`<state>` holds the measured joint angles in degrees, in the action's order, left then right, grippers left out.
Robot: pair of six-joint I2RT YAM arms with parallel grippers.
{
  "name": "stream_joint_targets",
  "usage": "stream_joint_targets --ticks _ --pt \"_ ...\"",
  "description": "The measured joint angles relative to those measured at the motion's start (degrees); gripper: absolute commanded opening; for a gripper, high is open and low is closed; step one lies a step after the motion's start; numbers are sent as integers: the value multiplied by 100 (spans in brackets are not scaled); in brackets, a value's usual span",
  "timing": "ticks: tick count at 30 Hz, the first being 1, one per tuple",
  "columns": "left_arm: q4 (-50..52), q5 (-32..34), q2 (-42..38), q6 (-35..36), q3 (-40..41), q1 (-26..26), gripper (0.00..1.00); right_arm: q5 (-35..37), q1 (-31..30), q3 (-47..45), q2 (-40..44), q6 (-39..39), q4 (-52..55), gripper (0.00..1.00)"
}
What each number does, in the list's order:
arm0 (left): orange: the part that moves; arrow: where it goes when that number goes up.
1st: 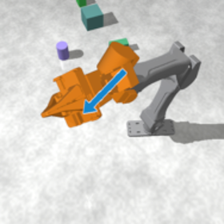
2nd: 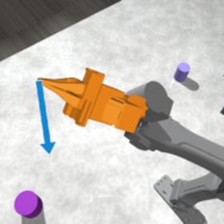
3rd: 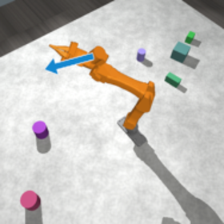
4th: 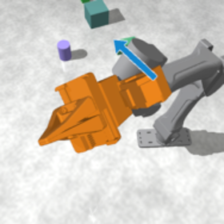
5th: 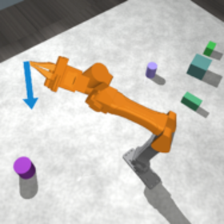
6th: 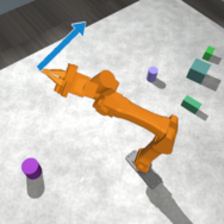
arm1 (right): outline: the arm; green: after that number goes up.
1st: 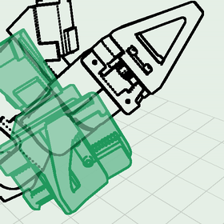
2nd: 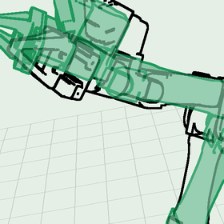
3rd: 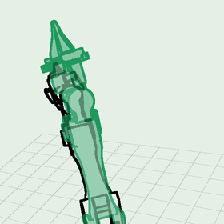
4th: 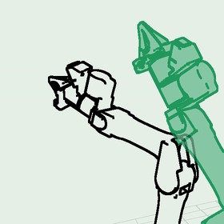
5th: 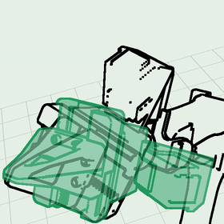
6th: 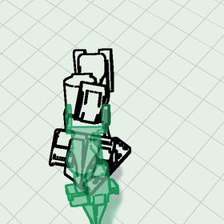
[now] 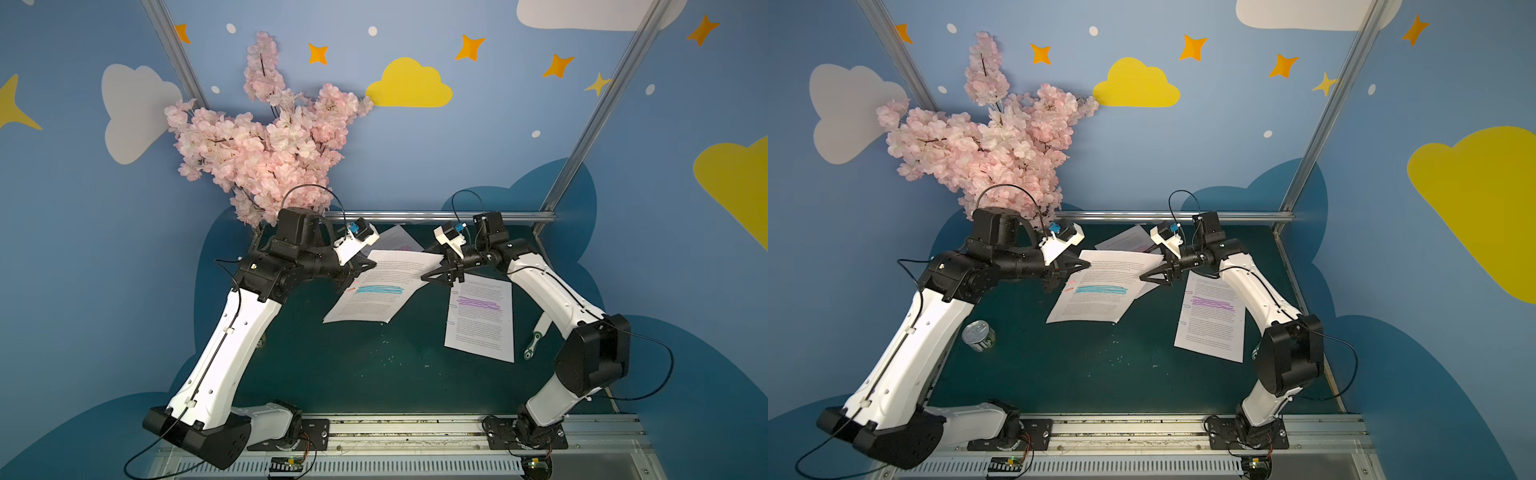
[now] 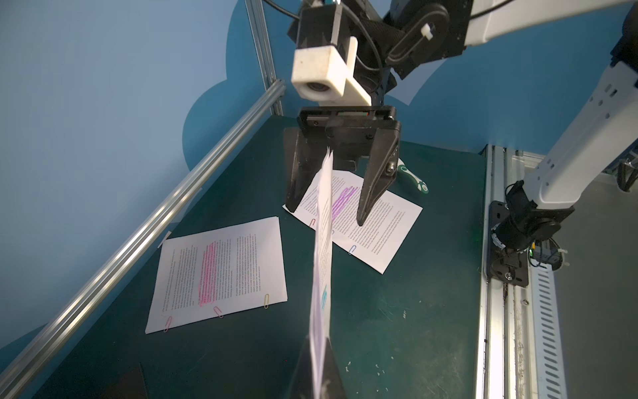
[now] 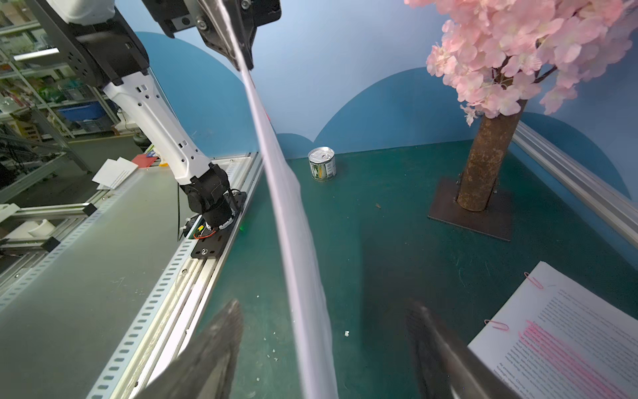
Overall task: Unclip the paperclips from the documents
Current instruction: Adjust the document.
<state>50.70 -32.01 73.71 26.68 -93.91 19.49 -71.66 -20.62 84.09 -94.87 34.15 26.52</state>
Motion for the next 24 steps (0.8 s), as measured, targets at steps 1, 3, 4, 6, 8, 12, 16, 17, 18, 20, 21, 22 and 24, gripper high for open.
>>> stream_joint_targets --ticks 1,3,4,6,8,12,16,17,18,20,21,22,24 --pt "-24 -20 -17 -39 0 -46 2 -42 35 -101 24 -221 -264 75" --pt "-68 -70 -35 -125 0 -122 2 -105 98 -258 52 -627 -804 75" --pt "-101 -98 -44 -166 0 -160 2 -136 114 -319 57 -866 -1084 75" --pt "-177 -168 -52 -271 0 -223 2 -190 122 -389 57 -1342 -1602 74" --pt "-297 -245 -59 -396 0 -278 2 -240 118 -431 57 -1803 -2153 72" --pt "-636 -352 -61 -667 9 -365 2 -304 103 -461 46 -2667 -3189 68" --pt "-1071 -463 -96 -981 138 -479 2 -310 101 -457 22 -3182 -3692 55" --pt "-1202 -481 -118 -1078 199 -516 2 -313 101 -448 9 -3300 -3759 52" --pt "-1360 -505 -144 -1198 275 -560 2 -310 101 -442 -4 -3401 -3838 48" --pt "-1650 -564 -186 -1425 415 -638 2 -299 101 -437 -26 -3580 -3969 39" --pt "-1799 -586 -201 -1545 479 -673 2 -299 101 -437 -37 -3670 -4048 33" --pt "-1897 -599 -205 -1633 518 -691 2 -293 101 -437 -46 -3744 -4105 28" --pt "-2131 -632 -203 -1818 577 -730 2 -275 101 -415 -85 -3947 -4269 16"
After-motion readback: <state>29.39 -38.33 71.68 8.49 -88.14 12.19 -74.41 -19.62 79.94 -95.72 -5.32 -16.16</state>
